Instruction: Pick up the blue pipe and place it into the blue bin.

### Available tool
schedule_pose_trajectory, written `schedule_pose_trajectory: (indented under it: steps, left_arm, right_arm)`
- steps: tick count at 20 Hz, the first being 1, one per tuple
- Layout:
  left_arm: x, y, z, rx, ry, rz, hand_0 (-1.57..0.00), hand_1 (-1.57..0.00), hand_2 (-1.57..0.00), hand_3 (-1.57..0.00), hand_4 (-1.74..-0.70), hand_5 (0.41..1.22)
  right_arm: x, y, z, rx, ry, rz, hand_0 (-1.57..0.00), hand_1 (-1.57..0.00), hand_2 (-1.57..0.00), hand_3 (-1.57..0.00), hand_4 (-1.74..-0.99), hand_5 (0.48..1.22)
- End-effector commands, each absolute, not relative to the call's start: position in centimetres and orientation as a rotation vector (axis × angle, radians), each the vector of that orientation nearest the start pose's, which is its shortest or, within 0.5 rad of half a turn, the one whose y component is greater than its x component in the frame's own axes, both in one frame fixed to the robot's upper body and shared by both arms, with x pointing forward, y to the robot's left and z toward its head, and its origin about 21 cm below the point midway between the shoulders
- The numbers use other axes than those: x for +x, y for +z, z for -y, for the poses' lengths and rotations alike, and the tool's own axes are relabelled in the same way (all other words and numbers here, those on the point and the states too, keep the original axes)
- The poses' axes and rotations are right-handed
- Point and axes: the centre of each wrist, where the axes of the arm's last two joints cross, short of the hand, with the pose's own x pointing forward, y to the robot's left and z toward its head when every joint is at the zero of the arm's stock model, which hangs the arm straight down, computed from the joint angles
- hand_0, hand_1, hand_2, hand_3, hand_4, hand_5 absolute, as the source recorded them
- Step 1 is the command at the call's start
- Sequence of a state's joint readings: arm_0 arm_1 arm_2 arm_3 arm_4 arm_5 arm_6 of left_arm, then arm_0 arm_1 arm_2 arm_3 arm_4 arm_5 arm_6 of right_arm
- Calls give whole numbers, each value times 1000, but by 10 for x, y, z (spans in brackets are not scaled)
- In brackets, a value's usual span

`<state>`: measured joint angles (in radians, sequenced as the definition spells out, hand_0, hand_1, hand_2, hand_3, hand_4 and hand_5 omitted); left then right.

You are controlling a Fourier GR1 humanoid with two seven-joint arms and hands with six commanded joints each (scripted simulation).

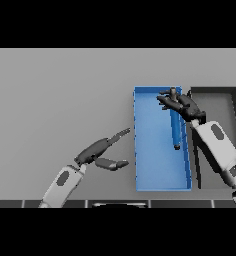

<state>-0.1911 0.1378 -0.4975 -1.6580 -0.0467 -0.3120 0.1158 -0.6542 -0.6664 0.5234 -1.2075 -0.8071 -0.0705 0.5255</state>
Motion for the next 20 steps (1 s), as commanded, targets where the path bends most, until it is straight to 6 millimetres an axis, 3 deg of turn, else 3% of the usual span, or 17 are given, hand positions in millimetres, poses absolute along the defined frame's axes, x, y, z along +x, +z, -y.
schedule_pose_trajectory:
  steps: [1,7,9,10,14,16,20]
  left_arm:
    - [249,48,-124,-439,-914,1545,1,1,1,1,-879,493]
    - [249,48,-122,-444,-915,1544,1,1,1,1,-878,480]
    - [249,49,-124,-440,-910,1548,1,1,1,1,-881,476]
    - [249,48,-124,-437,-911,1546,1,1,1,1,-881,474]
    - [250,50,-124,-430,-909,1547,1,1,1,1,-885,476]
    - [251,51,-126,-429,-912,1545,1,1,1,1,-885,478]
    - [254,56,-130,-423,-916,1547,1,1,1,1,-885,480]
  right_arm:
    - [367,106,252,71,416,964,-263,-253,-243,-160,-1202,1013]
    - [363,95,254,-11,512,843,-68,-66,-63,-41,-1131,829]
    - [362,93,253,-20,524,829,-377,-184,-82,-26,-1144,792]
    - [363,92,253,-26,527,826,-301,-147,-65,-21,-1152,778]
    - [363,93,255,11,536,812,-123,-60,-26,-8,-1154,809]
    - [362,93,254,6,539,817,-212,-100,-24,-5,-1152,804]
    - [361,95,248,8,553,829,-212,-100,-24,-5,-1152,798]
